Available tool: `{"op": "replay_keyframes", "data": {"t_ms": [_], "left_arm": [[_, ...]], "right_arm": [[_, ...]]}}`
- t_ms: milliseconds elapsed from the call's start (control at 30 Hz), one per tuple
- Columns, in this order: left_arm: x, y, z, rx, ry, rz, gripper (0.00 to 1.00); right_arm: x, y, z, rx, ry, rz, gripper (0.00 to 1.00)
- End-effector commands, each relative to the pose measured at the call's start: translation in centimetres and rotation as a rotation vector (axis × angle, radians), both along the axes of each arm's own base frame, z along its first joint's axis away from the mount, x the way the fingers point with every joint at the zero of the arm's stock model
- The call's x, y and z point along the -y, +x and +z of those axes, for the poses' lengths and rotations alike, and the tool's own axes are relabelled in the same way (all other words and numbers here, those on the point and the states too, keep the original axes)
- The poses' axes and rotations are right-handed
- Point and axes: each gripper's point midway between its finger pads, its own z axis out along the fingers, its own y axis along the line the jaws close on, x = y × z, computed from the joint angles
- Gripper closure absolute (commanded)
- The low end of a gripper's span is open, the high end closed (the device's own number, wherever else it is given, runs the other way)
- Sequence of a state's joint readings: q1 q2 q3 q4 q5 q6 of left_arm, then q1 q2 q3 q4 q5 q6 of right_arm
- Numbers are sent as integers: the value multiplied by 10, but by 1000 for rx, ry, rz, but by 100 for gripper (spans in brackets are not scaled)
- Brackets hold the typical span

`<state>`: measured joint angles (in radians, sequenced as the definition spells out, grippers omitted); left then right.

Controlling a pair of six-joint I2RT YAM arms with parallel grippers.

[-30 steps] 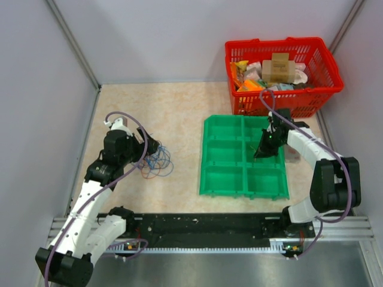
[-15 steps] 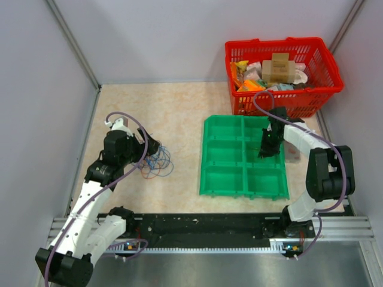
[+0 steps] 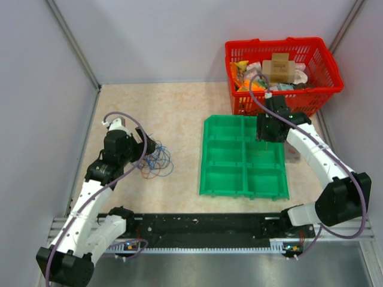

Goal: Untangle the cables

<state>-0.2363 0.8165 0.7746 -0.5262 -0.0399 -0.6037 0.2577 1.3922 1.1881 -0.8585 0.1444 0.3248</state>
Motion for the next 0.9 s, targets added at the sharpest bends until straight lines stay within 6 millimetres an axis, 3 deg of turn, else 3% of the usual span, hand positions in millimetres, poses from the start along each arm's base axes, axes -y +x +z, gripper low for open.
{"op": "replay_keyframes", "data": {"t_ms": [0, 100, 267, 367, 433, 567, 633, 867], "left_arm": [[-17, 11, 22, 60, 29, 78, 2], [-31, 12, 18, 35, 26, 135, 2], [-40, 14, 2, -29, -82, 151, 3], [-57, 14, -9, -55, -143, 198, 7], [-58, 16, -13, -57, -188, 183, 11], [-34, 22, -32, -120, -266, 26, 12], [-25, 26, -38, -161, -287, -33, 10], [-22, 42, -54, -208, -268, -4, 8]], "right_arm": [[-14, 7, 49, 142, -128, 50, 42], [-91, 23, 70, 232, -23, 226, 42], [-257, 25, 107, 368, 354, 489, 44], [-331, 14, 119, 372, 600, 578, 50], [-366, 7, 110, 323, 701, 612, 51], [-403, -4, 79, 255, 726, 615, 51], [-410, -7, 59, 189, 736, 580, 50], [-431, -4, 3, 31, 779, 457, 50]]}}
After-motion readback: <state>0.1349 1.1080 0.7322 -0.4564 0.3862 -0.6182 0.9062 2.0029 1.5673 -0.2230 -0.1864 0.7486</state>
